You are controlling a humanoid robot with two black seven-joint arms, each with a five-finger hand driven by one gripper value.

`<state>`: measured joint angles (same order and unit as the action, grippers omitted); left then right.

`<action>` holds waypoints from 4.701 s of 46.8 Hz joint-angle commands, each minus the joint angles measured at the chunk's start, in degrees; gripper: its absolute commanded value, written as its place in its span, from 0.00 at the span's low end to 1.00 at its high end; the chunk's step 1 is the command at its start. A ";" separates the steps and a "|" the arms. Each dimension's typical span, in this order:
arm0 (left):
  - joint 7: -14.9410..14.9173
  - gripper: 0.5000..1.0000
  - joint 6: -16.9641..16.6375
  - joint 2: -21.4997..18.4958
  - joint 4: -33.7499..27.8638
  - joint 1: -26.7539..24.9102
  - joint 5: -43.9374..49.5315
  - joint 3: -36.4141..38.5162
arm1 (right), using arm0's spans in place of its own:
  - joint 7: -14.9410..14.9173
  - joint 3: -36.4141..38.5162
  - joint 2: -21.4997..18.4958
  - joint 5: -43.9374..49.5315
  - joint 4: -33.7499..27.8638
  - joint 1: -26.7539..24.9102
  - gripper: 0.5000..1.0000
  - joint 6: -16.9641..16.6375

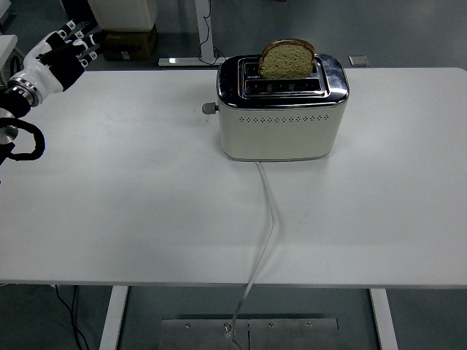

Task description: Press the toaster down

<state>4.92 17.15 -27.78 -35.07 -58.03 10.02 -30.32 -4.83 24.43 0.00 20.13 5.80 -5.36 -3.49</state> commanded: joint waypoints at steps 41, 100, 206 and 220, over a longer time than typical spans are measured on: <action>0.00 1.00 -0.01 1.41 0.00 0.20 0.00 -0.01 | 0.00 0.00 0.00 0.00 -0.09 0.00 1.00 -0.03; -1.76 1.00 0.51 -3.24 -10.79 -3.58 -7.54 0.43 | 0.00 0.00 0.00 0.00 0.00 0.00 1.00 -0.03; -8.17 1.00 10.09 2.56 -17.40 -8.50 -71.63 9.22 | 0.00 -0.09 0.00 0.00 -0.09 0.26 1.00 0.06; -8.09 1.00 9.39 4.31 -15.12 -7.27 -71.63 9.22 | 0.00 -0.09 0.00 0.00 -0.09 0.26 1.00 0.06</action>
<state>-3.17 26.72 -24.01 -51.11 -65.67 -61.61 -21.09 -4.83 24.36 0.00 20.13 5.71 -5.09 -3.42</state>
